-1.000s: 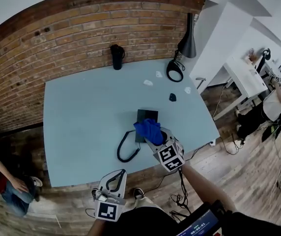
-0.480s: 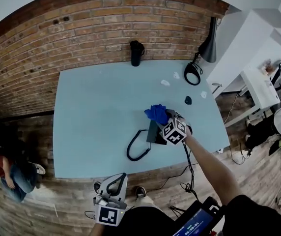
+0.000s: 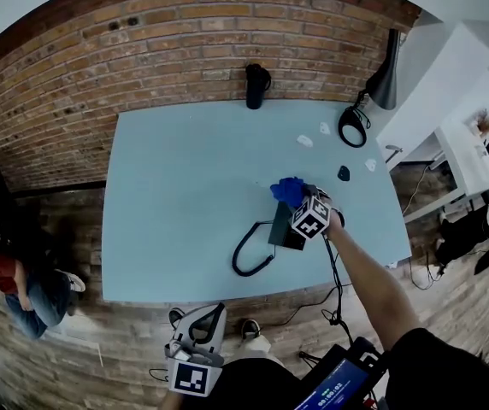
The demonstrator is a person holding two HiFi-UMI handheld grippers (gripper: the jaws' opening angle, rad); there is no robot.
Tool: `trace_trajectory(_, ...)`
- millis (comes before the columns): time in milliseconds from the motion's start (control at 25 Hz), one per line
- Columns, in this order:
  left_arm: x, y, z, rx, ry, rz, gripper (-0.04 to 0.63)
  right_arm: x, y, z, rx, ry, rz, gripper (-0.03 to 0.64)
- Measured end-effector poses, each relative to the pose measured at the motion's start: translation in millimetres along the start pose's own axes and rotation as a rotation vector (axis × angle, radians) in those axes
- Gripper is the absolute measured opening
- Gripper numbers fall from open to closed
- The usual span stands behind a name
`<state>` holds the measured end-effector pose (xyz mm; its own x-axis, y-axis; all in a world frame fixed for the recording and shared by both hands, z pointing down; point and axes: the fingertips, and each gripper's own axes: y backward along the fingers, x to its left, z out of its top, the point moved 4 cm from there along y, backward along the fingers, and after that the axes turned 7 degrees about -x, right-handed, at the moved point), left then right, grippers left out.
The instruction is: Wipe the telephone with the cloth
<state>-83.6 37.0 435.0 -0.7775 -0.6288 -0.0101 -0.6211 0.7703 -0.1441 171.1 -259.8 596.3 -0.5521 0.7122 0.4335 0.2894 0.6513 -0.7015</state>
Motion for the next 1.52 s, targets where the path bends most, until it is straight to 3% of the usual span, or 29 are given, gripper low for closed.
trace_trajectory(160, 2.5, 2.6, -4.2, 0.011, 0.005, -0.004, 0.012, 6.2, -5.6, 1.2, 0.008, 0.037, -0.011, 0.215)
trace_trajectory(720, -1.9, -6.1, -5.6, 0.010, 0.007, -0.028, 0.012, 12.9, -4.5, -3.0, 0.001, -0.011, -0.035, 0.196)
trace_trajectory(1520, -14.3, -2.5, -11.8, 0.018, -0.003, -0.043, 0.012, 68.4, 4.7, -17.6, 0.006, 0.013, 0.015, 0.196)
